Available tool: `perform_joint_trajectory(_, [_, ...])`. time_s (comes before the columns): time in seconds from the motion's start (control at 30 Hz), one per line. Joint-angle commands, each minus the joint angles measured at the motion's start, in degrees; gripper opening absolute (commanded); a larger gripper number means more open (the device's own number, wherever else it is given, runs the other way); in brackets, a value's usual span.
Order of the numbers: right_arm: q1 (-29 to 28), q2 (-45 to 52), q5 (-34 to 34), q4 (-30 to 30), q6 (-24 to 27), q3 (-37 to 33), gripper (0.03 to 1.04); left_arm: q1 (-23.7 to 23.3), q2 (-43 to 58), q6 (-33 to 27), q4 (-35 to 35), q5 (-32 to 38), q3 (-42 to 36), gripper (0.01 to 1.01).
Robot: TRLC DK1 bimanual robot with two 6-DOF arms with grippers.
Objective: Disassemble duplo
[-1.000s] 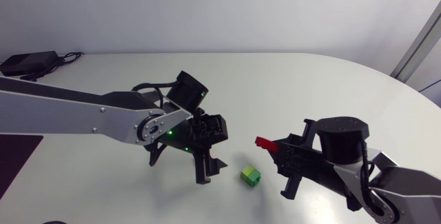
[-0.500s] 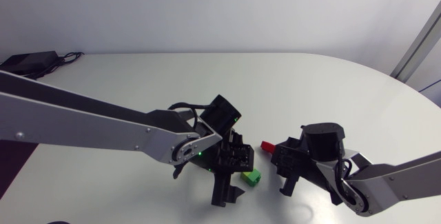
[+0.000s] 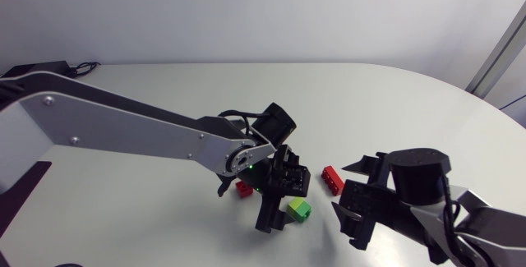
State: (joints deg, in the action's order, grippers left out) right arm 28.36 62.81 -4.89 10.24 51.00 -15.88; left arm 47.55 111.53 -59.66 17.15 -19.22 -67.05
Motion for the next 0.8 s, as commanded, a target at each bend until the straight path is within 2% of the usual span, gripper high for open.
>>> perform_joint_trajectory(0.0, [1.7, -7.9, -0.2, -5.6, -1.7, 1.3, 1.0, -0.4, 2.1, -3.9, 2.7, -0.9, -3.2, 0.923])
perform_joint_trajectory(0.13, [3.7, -17.2, -0.6, -14.8, -3.4, 0.5, 1.0, -0.2, 3.3, -4.8, 6.3, -0.9, -5.9, 0.874])
perform_joint_trajectory(0.23, [3.9, -20.9, -0.6, -18.5, -4.0, 0.1, 1.0, 0.0, 4.9, -5.0, 9.9, -0.9, -8.8, 0.743])
perform_joint_trajectory(0.47, [4.1, -26.3, -0.6, -23.2, -4.5, 0.3, 1.0, 0.6, 8.4, -6.0, 17.6, -1.0, -14.5, 0.613])
perform_joint_trajectory(0.73, [5.0, -29.7, -0.6, -27.0, -5.1, -0.4, 1.0, 1.2, 11.2, -6.5, 24.3, -0.6, -19.4, 0.575])
perform_joint_trajectory(0.77, [5.0, -29.8, -0.6, -27.3, -5.1, -0.4, 1.0, 1.4, 11.6, -6.5, 24.9, -0.6, -19.8, 0.548])
